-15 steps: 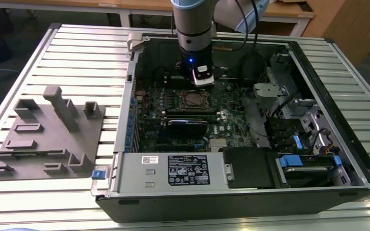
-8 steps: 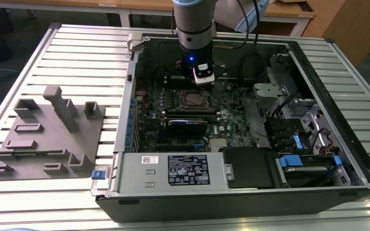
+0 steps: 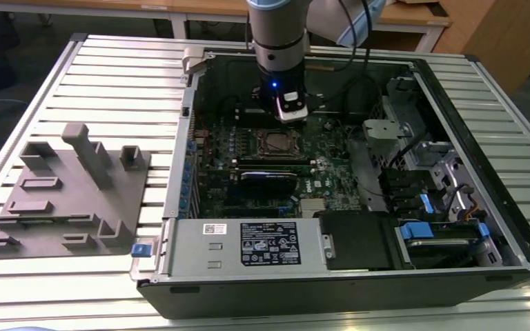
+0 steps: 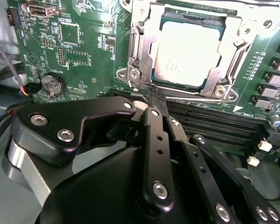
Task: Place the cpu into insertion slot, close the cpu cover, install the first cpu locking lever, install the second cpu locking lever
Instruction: 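Install the first cpu locking lever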
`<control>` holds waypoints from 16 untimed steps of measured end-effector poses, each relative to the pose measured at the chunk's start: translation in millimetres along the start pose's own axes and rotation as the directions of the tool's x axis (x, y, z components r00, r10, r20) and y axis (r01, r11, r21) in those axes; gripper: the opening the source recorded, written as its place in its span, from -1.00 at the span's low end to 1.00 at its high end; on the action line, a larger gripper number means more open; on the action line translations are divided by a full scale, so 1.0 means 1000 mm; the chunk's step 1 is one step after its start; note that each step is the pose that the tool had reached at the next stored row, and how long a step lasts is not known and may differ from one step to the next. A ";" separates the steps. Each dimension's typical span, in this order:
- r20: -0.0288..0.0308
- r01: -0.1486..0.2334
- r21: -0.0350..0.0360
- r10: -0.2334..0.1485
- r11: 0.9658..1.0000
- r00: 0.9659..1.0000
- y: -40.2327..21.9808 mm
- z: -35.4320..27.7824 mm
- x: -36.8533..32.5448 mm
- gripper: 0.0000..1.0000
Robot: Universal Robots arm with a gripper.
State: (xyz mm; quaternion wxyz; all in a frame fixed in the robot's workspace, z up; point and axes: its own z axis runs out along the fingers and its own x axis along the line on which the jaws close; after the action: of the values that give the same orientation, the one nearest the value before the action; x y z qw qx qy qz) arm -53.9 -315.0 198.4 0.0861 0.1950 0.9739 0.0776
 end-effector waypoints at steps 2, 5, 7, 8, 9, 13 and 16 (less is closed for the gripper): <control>0.002 0.000 -0.001 0.000 1.000 1.000 -0.0004 0.0017 0.0003 -0.79; 0.006 0.001 -0.003 -0.001 1.000 1.000 -0.0009 0.0048 0.0006 -0.79; 0.007 0.001 -0.003 -0.001 1.000 1.000 -0.0011 0.0056 0.0008 -0.79; 0.007 0.001 -0.002 -0.001 1.000 1.000 -0.0011 0.0057 0.0008 -0.79; 0.007 0.001 -0.002 -0.001 1.000 1.000 -0.0011 0.0058 0.0008 -0.79; 0.007 0.001 -0.003 -0.001 1.000 1.000 -0.0004 0.0024 0.0002 -0.79; 0.007 0.001 -0.003 -0.001 1.000 1.000 0.0006 -0.0029 -0.0005 -0.79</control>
State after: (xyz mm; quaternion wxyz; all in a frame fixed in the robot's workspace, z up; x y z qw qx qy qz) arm -53.8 -314.9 201.5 0.0899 0.1947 0.9736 0.0782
